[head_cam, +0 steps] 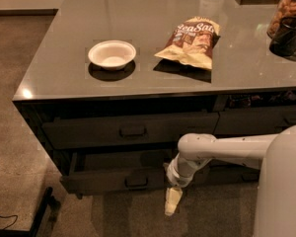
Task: Open middle drawer
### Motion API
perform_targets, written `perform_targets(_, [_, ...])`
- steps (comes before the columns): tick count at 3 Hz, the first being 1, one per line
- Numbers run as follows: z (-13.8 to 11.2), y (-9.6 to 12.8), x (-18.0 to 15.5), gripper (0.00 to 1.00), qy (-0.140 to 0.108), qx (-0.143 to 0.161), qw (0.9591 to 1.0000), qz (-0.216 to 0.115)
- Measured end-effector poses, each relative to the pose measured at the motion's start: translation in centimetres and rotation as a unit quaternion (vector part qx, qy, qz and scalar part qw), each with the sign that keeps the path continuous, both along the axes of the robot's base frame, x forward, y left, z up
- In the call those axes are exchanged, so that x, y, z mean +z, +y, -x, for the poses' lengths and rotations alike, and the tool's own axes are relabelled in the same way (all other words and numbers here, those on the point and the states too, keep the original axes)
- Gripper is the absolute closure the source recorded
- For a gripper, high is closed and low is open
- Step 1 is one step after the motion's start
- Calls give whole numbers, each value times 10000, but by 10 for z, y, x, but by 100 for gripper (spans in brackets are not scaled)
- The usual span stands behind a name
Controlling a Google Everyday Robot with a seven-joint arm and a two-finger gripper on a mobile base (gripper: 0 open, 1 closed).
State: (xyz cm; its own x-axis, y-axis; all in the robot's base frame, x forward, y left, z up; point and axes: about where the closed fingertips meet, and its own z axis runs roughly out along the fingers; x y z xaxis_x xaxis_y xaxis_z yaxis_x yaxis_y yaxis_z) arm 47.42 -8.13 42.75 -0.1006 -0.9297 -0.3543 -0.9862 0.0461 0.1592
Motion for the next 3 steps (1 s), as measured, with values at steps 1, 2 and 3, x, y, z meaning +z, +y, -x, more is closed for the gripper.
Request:
perform_targets(1, [0,0,3,0,4,1,10000,0])
perform_targets(2, [20,-2,10,0,331,109,9994,89])
perform_targets(3, [40,-4,23,0,663,196,9975,148])
